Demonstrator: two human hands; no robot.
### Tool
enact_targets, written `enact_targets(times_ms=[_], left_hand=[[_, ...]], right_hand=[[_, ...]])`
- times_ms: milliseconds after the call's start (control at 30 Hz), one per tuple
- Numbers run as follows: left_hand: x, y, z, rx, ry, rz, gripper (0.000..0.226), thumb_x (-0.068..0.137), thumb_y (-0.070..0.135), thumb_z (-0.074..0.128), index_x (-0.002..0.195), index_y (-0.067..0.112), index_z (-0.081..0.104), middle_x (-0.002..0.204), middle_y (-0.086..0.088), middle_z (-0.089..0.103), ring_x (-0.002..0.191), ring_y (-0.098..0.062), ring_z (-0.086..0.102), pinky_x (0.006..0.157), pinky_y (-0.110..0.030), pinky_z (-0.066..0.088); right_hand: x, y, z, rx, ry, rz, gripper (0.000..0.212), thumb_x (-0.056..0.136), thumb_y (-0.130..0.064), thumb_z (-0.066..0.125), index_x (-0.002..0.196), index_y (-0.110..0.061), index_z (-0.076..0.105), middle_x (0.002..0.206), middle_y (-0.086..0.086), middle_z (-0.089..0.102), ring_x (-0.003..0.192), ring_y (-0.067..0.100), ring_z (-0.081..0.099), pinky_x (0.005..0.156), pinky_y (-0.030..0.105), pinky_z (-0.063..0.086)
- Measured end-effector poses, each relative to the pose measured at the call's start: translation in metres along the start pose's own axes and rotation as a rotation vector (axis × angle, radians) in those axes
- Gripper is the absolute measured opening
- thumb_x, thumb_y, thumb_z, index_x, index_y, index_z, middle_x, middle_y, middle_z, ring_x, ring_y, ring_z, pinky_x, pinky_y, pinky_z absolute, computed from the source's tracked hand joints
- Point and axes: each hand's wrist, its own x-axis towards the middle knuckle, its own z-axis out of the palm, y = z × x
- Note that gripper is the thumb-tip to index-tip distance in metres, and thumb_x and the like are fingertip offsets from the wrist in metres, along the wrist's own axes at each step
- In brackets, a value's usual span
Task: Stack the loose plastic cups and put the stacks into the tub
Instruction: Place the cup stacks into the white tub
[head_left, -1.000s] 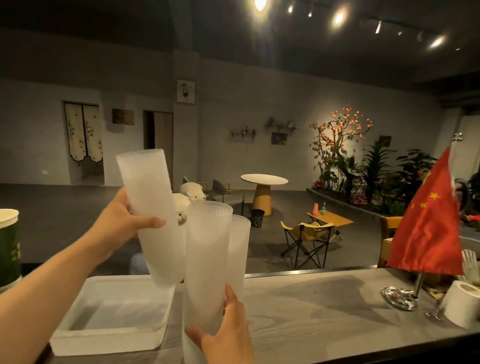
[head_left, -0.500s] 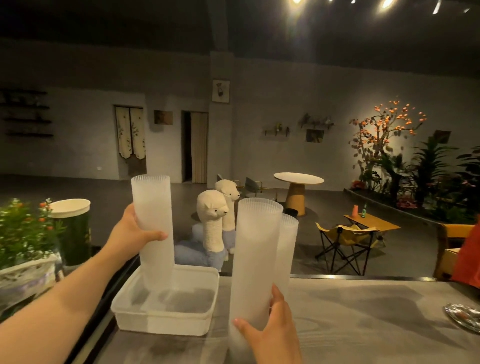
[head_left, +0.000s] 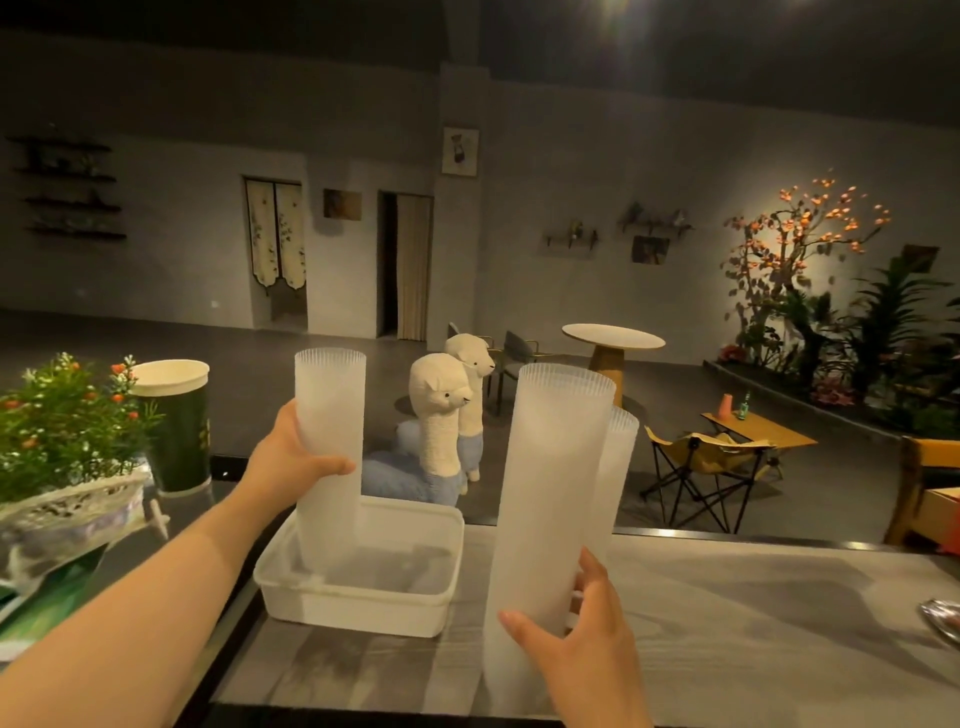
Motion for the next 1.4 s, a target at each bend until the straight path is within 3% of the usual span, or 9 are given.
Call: enact_targets(times_ms=[133, 233, 367, 533, 767, 933, 1233, 1333, 1400], left_hand=[[0.004, 0.002, 0.0, 0.033, -0.023, 0.009, 0.101, 0.068, 0.025, 0.09, 0.146, 0.027, 0.025, 0.119, 0.006, 0.049, 0.11, -0.022, 0.051, 0.092, -0.05, 0.051], [0.005, -0.001, -0.002, 0.022, -0.036, 0.007, 0.101, 0.069, 0.025, 0.089, 0.146, 0.027, 0.025, 0.12, 0.005, 0.049, 0.115, -0.025, 0.052, 0.094, -0.05, 0.051], [0.005, -0.004, -0.006, 0.031, -0.069, 0.028, 0.102, 0.068, 0.026, 0.09, 0.147, 0.026, 0.024, 0.127, 0.002, 0.05, 0.118, -0.025, 0.052, 0.098, -0.052, 0.05], [0.002, -0.006, -0.01, 0.021, -0.111, 0.063, 0.1, 0.071, 0.023, 0.088, 0.147, 0.022, 0.024, 0.13, -0.001, 0.05, 0.119, -0.024, 0.051, 0.1, -0.051, 0.047], [0.003, -0.009, -0.014, 0.053, -0.111, 0.034, 0.102, 0.07, 0.025, 0.089, 0.147, 0.028, 0.023, 0.125, 0.004, 0.052, 0.12, -0.026, 0.052, 0.098, -0.05, 0.048], [0.006, -0.013, -0.015, 0.03, -0.129, 0.024, 0.106, 0.068, 0.025, 0.089, 0.149, 0.031, 0.02, 0.119, 0.007, 0.051, 0.11, -0.02, 0.052, 0.092, -0.044, 0.05], [0.013, -0.02, -0.015, 0.069, -0.14, -0.001, 0.106, 0.068, 0.026, 0.09, 0.148, 0.03, 0.021, 0.121, 0.004, 0.052, 0.107, -0.021, 0.054, 0.091, -0.046, 0.051], [0.013, -0.021, -0.014, 0.069, -0.129, -0.003, 0.107, 0.066, 0.027, 0.09, 0.147, 0.03, 0.021, 0.122, 0.002, 0.054, 0.108, -0.024, 0.055, 0.089, -0.044, 0.051], [0.013, -0.02, -0.014, 0.065, -0.135, -0.004, 0.107, 0.066, 0.028, 0.091, 0.147, 0.029, 0.022, 0.123, 0.001, 0.054, 0.105, -0.023, 0.055, 0.088, -0.044, 0.052]], right_hand=[[-0.005, -0.023, -0.011, 0.03, -0.004, -0.049, 0.104, 0.057, -0.053, 0.086, 0.14, -0.042, 0.023, 0.119, -0.018, 0.047, 0.104, 0.003, 0.051, 0.095, 0.032, 0.05], [-0.01, -0.055, -0.019, 0.084, -0.015, -0.164, 0.091, 0.06, -0.053, 0.084, 0.131, -0.047, 0.028, 0.11, -0.026, 0.047, 0.095, -0.003, 0.052, 0.079, 0.021, 0.048], [-0.003, -0.107, -0.017, 0.231, -0.051, -0.331, 0.078, 0.064, -0.048, 0.083, 0.125, -0.046, 0.034, 0.11, -0.024, 0.054, 0.093, -0.003, 0.059, 0.065, 0.013, 0.051], [0.038, -0.147, 0.018, 0.294, -0.097, -0.414, 0.074, 0.068, -0.038, 0.085, 0.123, -0.042, 0.036, 0.103, -0.023, 0.057, 0.088, -0.006, 0.061, 0.064, 0.008, 0.051], [0.091, -0.114, 0.099, 0.096, -0.233, -0.326, 0.081, 0.068, -0.038, 0.084, 0.134, -0.029, 0.038, 0.117, -0.009, 0.058, 0.106, 0.011, 0.058, 0.089, 0.029, 0.053], [0.105, -0.092, 0.134, 0.072, -0.248, -0.245, 0.081, 0.067, -0.037, 0.085, 0.133, -0.027, 0.04, 0.122, -0.006, 0.059, 0.111, 0.015, 0.059, 0.092, 0.032, 0.051], [0.101, -0.075, 0.153, 0.019, -0.235, -0.224, 0.086, 0.068, -0.05, 0.08, 0.137, -0.039, 0.031, 0.133, -0.01, 0.049, 0.122, 0.017, 0.051, 0.1, 0.043, 0.047], [0.099, -0.081, 0.143, 0.054, -0.27, -0.201, 0.103, 0.072, -0.06, 0.073, 0.151, -0.034, 0.013, 0.151, -0.005, 0.035, 0.139, 0.019, 0.036, 0.109, 0.044, 0.039], [0.084, -0.09, 0.122, 0.107, -0.193, -0.284, 0.099, 0.077, -0.062, 0.068, 0.154, -0.03, 0.013, 0.155, -0.008, 0.029, 0.142, 0.013, 0.029, 0.113, 0.039, 0.036]])
